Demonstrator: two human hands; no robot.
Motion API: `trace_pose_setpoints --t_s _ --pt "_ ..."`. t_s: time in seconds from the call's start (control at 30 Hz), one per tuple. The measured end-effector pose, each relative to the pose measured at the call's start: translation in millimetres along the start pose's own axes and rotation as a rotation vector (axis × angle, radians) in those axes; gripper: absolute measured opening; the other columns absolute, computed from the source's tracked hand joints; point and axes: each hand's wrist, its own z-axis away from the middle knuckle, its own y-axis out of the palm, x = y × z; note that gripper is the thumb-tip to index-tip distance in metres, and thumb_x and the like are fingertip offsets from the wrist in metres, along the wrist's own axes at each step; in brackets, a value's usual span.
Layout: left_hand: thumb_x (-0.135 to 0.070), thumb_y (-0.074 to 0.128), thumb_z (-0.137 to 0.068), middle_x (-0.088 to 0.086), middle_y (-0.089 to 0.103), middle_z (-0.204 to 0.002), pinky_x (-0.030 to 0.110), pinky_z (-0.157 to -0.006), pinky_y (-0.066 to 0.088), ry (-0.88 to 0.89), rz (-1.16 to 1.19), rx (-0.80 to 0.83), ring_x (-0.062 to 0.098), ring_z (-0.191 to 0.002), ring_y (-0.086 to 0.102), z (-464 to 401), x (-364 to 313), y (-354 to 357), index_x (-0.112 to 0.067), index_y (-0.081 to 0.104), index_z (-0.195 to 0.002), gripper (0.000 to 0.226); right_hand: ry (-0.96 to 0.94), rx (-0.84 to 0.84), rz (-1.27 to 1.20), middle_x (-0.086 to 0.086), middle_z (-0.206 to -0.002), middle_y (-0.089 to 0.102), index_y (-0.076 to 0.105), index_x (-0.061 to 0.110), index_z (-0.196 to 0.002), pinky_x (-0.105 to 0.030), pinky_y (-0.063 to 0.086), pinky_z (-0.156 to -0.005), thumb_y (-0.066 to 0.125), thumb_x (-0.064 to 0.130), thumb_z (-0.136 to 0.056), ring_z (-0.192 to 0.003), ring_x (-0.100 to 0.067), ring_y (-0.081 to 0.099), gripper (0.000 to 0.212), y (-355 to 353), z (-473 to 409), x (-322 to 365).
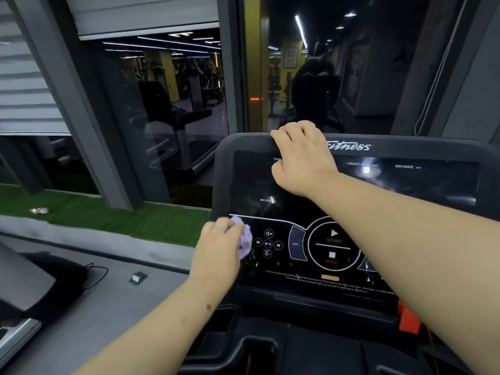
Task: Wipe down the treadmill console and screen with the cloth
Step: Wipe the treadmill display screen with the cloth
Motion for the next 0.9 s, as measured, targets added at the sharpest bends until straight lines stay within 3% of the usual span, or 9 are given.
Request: trace_pose_setpoints --t_s 0.1,0.23,0.33,0.43,0.63,0.77,0.9 --pt "0.001 0.065 -0.07 -0.001 0.059 -0.093 0.031 -0.063 0.047 0.077 -0.002 0.046 0.021 -0.076 0.046 6 9 1 -0.015 0.071 -0.09 0.026 0.004 -0.012 0.003 -0.006 -0.132 0.058 0.056 0.011 -0.136 -0.046 0.041 -0.105 0.043 0.035 -0.081 -0.119 -0.035 0.047 0.062 1 1 1" --pt "0.004 0.065 -0.08 0.002 0.061 -0.1 0.04 -0.074 0.052 -0.05 0.006 -0.044 0.027 -0.089 0.053 -19 10 -5 -0.014 0.072 -0.1 0.028 0.004 -0.016 -0.01 -0.006 -0.133 0.057 0.055 0.011 -0.137 -0.046 0.04 -0.106 0.044 0.034 -0.08 -0.121 -0.035 0.046 0.062 1 1 2" --pt "0.008 0.068 -0.07 -0.001 0.06 -0.095 0.037 -0.063 0.052 -0.018 0.026 -0.025 0.02 -0.08 0.044 10 1 7 -0.013 0.071 -0.09 0.03 0.002 -0.031 -0.015 -0.007 -0.132 0.058 0.056 0.01 -0.136 -0.047 0.041 -0.106 0.045 0.033 -0.08 -0.121 -0.035 0.046 0.061 2 1 2" --pt "0.003 0.066 -0.071 -0.003 0.06 -0.098 0.034 -0.06 0.05 0.049 0.031 0.034 0.017 -0.081 0.04 28 5 14 -0.015 0.072 -0.093 0.03 0.005 -0.036 -0.012 -0.007 -0.132 0.058 0.056 0.011 -0.135 -0.047 0.041 -0.106 0.045 0.034 -0.08 -0.121 -0.035 0.046 0.06 2 1 2" --pt "0.01 0.063 -0.072 0.003 0.064 -0.095 0.028 -0.069 0.041 -0.078 0.106 -0.159 0.025 -0.081 0.051 10 -2 12 -0.009 0.074 -0.092 0.029 0.0 -0.033 -0.012 -0.006 -0.133 0.056 0.054 0.011 -0.138 -0.048 0.039 -0.108 0.046 0.033 -0.082 -0.124 -0.035 0.044 0.061 4 1 1" --pt "0.001 0.058 -0.072 -0.001 0.061 -0.1 0.028 -0.066 0.046 0.06 0.071 0.027 0.021 -0.083 0.047 33 -12 20 -0.014 0.073 -0.095 0.031 -0.002 -0.048 -0.004 -0.006 -0.133 0.056 0.054 0.011 -0.138 -0.048 0.039 -0.108 0.049 0.033 -0.082 -0.124 -0.035 0.045 0.06 6 0 1" --pt "-0.006 0.051 -0.078 -0.001 0.058 -0.09 0.034 -0.063 0.05 -0.085 0.141 -0.084 0.02 -0.078 0.05 8 4 14 -0.013 0.072 -0.086 0.023 -0.006 -0.048 -0.012 -0.007 -0.133 0.056 0.054 0.011 -0.137 -0.048 0.039 -0.108 0.047 0.033 -0.081 -0.124 -0.036 0.044 0.06 5 2 -1"
